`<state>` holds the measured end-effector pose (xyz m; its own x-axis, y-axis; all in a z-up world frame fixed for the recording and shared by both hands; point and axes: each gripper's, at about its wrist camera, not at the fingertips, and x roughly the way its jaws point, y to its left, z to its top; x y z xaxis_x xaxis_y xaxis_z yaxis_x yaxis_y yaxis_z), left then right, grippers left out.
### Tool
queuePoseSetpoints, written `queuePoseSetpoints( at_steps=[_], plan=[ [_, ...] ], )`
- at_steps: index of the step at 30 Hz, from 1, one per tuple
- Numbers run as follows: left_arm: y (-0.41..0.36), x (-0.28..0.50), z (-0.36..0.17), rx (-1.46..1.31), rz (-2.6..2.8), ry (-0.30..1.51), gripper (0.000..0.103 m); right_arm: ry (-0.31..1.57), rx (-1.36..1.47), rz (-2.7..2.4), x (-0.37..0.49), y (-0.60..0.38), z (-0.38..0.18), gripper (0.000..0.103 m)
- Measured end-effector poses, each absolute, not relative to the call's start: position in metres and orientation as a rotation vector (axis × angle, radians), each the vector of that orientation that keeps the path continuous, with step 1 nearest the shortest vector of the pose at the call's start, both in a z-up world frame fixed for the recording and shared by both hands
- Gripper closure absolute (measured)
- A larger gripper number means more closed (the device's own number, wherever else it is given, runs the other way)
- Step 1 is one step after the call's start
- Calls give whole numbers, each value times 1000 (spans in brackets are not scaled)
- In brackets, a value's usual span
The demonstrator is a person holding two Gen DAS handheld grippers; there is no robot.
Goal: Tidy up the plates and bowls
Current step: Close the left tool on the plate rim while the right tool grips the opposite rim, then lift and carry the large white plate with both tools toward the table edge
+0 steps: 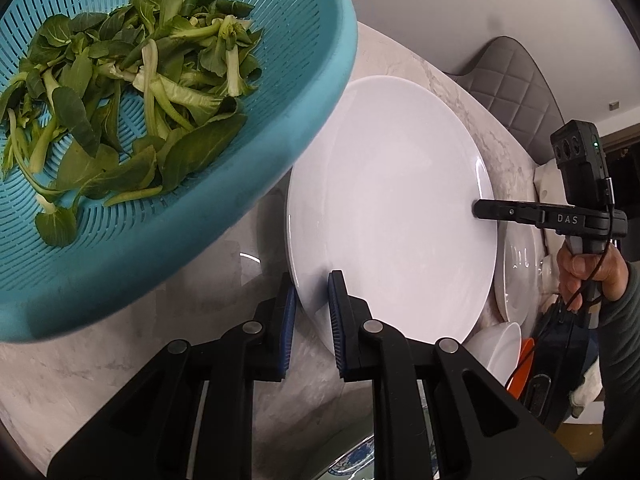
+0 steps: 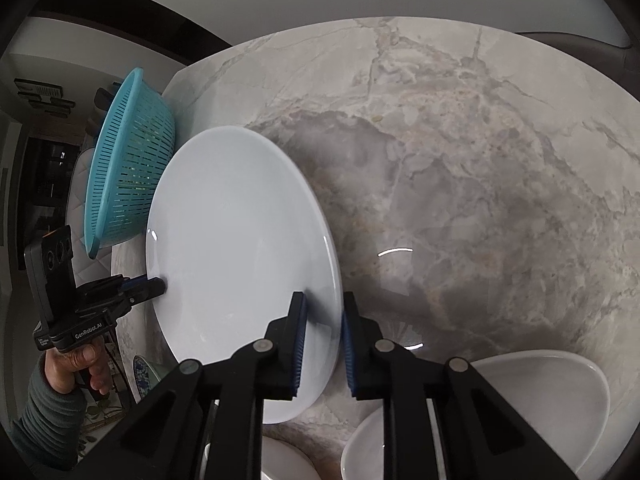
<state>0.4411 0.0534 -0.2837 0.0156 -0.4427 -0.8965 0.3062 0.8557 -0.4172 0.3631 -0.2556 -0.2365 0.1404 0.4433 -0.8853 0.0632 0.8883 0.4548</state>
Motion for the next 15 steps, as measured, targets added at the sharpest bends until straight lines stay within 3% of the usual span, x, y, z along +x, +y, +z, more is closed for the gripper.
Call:
queuePoseSetpoints(
  at_steps=[15],
  plan=[
    [45,458,-259,-115,-601,1426,89,1399,462,259,356,-271,-226,83]
  ],
)
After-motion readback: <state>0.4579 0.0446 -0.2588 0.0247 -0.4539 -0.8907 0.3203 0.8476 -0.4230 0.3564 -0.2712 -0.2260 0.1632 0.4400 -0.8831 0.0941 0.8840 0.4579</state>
